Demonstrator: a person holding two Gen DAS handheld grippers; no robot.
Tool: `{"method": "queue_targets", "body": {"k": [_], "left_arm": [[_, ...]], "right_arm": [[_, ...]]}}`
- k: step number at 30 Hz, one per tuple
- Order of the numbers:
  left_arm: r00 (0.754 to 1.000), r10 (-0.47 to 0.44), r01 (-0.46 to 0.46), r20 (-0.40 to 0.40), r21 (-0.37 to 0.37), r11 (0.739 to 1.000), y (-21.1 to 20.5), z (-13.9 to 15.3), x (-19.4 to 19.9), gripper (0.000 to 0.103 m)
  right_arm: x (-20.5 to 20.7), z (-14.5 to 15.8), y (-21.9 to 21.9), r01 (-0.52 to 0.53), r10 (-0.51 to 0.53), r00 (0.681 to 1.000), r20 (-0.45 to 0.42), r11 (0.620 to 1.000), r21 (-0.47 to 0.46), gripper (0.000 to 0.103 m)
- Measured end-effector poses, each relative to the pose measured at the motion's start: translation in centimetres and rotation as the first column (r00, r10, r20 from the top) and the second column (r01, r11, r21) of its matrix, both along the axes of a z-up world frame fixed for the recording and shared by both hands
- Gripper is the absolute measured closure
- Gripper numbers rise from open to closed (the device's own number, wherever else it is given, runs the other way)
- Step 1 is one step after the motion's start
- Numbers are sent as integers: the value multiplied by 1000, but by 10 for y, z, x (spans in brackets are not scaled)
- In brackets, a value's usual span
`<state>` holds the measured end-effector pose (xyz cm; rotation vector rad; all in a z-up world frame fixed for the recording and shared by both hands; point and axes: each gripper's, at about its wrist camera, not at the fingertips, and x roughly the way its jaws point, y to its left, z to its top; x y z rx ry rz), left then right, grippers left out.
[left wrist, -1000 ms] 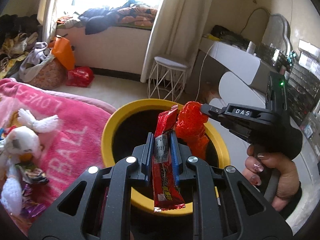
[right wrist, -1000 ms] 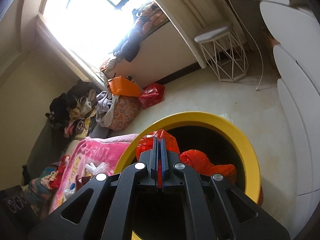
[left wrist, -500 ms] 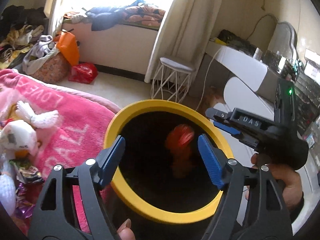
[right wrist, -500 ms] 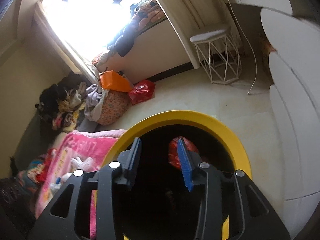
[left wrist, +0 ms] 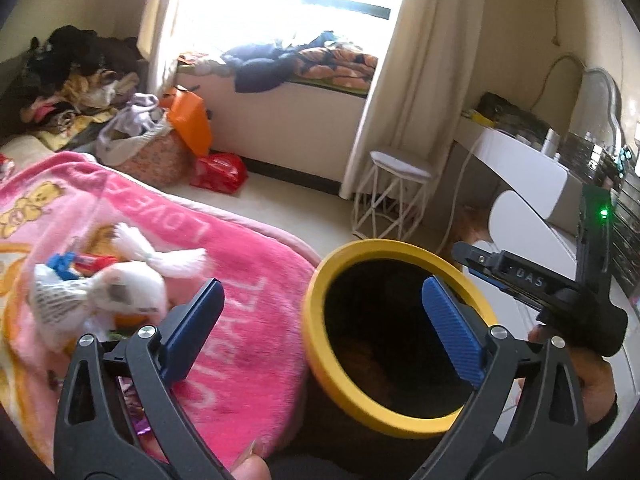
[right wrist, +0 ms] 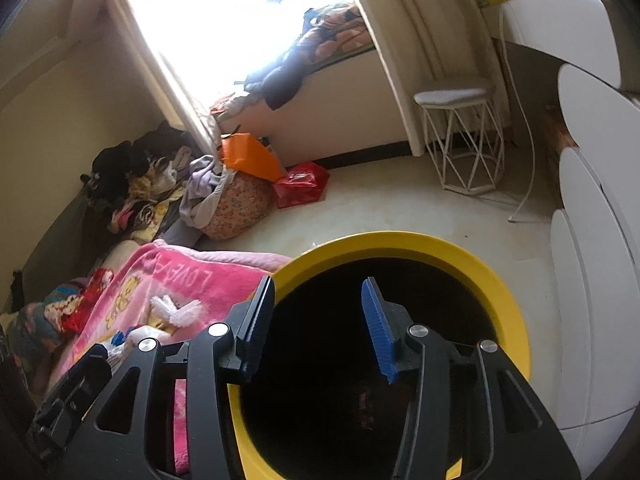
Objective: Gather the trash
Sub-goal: 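Move both tools back to the trash pile on the blanket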
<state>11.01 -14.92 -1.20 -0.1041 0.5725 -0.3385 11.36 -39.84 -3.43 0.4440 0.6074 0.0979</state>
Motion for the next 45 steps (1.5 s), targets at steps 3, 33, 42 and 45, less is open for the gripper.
{"method": "queue_targets", "body": {"k": [3,33,42,45], "left_arm": [[1000,29,-29,9,-5,1000,12,2,-3,11],[933,358,-355,26,-90,931,147,5,-15,11],[888,458,-458,-29,-108,882,195,-9,-18,11],[874,482,-485,-59,-114,867,210,-15,-17,11]], "right_arm": [[-1,7,14,-35,35,999,21,999,-23,56],[-26,22,167,-361,383,922,64,906,-219,40],[-36,12,218,-486,509,860,32,836,-256,39],[-39,9,235,-525,546,838,16,812,-253,39]]}}
